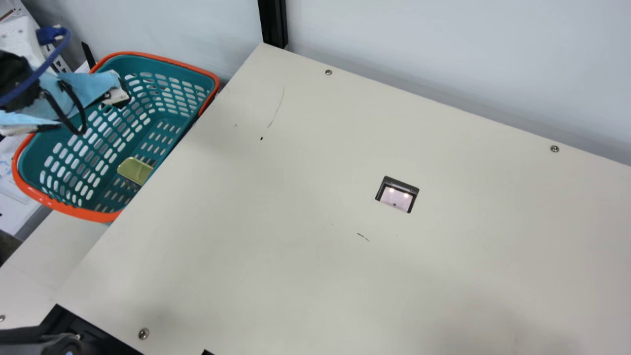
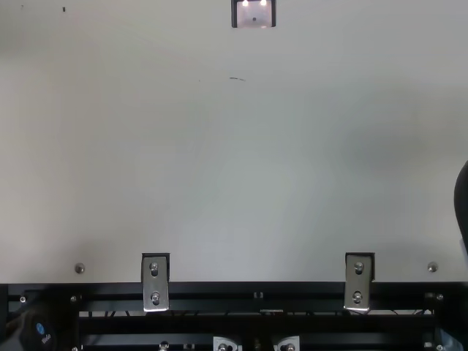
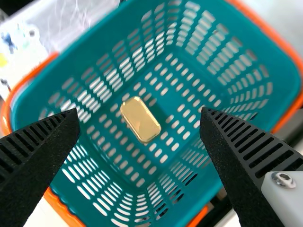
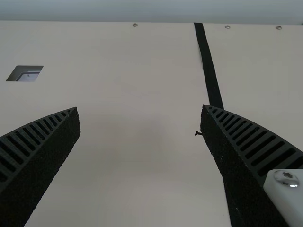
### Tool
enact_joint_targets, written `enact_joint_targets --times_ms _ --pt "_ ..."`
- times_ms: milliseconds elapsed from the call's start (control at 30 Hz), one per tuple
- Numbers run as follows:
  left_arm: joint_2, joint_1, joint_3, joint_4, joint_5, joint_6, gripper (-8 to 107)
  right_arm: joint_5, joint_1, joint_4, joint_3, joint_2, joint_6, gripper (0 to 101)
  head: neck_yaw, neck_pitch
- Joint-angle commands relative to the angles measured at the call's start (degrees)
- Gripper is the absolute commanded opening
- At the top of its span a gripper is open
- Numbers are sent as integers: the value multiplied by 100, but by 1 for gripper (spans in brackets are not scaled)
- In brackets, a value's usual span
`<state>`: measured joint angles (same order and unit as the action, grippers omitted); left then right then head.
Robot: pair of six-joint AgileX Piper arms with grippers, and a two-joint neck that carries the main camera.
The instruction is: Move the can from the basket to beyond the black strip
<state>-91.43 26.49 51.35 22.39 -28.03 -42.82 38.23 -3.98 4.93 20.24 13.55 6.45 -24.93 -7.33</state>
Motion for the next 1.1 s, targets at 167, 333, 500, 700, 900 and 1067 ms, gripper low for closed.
enact_joint_targets --times_ms 167,333,500,700,900,1067 --pt "-1108 99 259 10 16 -683 90 0 0 0 0 0 0 101 -82 -166" --pt "-1705 151 516 -94 3 -894 90 0 0 0 0 0 0 101 -82 -166" --pt "-2232 202 804 -272 -43 -930 90 0 0 0 0 0 0 101 -82 -166" --pt "-2799 250 1186 -434 -117 -873 90 0 0 0 0 0 0 101 -82 -166" --pt "-3324 269 1623 -568 -231 -747 90 0 0 0 0 0 0 101 -82 -166" --pt "-3698 311 1988 -724 -407 -712 90 0 0 0 0 0 0 101 -82 -166"
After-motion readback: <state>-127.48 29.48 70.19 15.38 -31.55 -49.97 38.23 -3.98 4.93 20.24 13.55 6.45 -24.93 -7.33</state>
